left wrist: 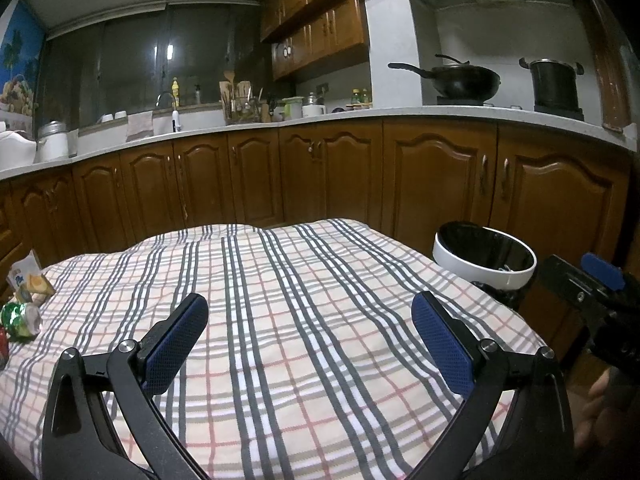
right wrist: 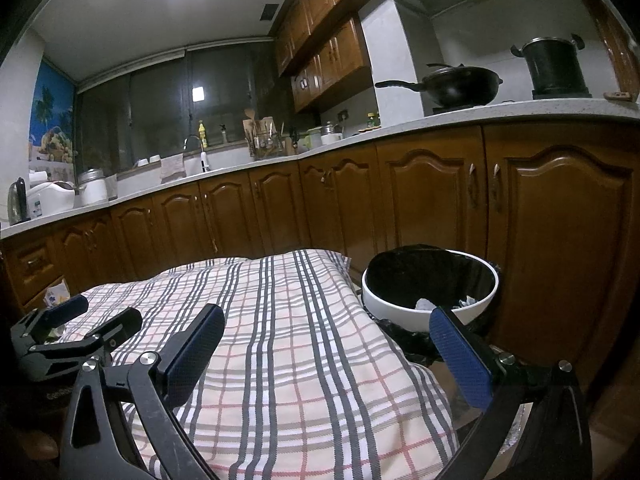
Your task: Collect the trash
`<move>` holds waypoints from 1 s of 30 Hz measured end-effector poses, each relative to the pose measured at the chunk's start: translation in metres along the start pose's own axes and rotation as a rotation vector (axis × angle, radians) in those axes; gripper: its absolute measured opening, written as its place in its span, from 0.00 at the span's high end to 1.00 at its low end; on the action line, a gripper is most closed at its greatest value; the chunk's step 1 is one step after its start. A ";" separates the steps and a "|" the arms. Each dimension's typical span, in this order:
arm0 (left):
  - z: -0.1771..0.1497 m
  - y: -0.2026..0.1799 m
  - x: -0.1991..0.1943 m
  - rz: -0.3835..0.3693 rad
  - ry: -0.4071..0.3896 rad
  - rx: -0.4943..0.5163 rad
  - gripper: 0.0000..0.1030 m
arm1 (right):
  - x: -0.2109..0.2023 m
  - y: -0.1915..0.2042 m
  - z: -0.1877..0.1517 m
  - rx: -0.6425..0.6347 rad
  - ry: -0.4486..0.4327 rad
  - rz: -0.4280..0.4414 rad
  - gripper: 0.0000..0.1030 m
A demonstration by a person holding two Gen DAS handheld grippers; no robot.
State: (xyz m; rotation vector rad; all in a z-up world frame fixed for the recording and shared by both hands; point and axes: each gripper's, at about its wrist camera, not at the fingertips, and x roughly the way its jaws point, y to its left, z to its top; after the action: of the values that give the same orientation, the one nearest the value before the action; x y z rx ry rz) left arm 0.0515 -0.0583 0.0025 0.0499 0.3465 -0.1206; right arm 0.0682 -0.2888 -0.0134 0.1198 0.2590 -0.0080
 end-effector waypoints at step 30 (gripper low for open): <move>-0.004 0.004 0.010 -0.007 0.016 0.009 0.00 | -0.001 0.003 0.000 0.003 0.007 0.000 0.00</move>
State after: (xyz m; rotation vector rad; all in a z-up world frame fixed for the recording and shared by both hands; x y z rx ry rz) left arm 0.0600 -0.0549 -0.0047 0.0585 0.3619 -0.1292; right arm 0.0672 -0.2855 -0.0127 0.1224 0.2661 -0.0076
